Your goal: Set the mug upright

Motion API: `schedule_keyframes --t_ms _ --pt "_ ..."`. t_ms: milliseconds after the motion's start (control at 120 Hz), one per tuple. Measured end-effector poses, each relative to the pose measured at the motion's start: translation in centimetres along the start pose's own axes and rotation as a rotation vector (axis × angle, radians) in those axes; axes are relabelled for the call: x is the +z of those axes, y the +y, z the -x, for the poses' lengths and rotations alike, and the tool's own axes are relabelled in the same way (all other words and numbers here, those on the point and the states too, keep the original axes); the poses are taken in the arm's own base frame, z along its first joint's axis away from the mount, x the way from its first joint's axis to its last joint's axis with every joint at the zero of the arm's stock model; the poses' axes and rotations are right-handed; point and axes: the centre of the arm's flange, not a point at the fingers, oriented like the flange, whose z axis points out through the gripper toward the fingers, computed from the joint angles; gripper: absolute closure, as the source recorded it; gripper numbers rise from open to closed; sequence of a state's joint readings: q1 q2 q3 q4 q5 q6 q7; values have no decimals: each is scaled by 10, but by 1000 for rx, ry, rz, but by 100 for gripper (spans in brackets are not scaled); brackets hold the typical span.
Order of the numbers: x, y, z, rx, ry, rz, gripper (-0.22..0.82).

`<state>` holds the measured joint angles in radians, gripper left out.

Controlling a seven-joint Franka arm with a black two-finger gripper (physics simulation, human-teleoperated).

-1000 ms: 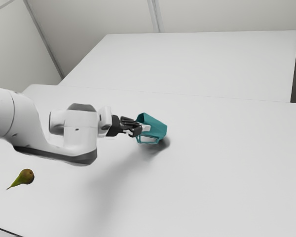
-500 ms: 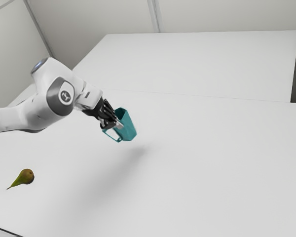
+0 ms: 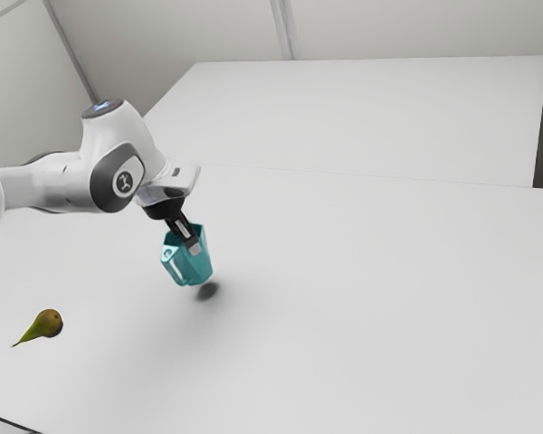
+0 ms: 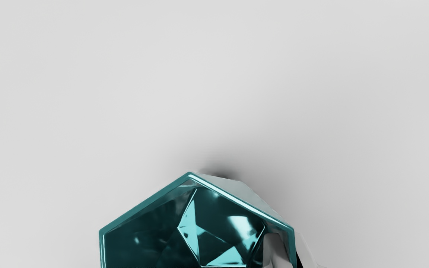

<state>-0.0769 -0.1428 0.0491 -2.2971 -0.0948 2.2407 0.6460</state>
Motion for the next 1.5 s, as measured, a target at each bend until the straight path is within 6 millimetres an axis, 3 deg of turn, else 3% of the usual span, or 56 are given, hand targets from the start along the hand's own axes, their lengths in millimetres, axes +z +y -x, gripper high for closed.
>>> schedule_keyframes --t_ms 525,650,1500 --pt "8 9 13 -369 98 -47 79" --pt "18 11 20 -426 99 -45 79" --pt "43 8 19 -625 81 -17 78"
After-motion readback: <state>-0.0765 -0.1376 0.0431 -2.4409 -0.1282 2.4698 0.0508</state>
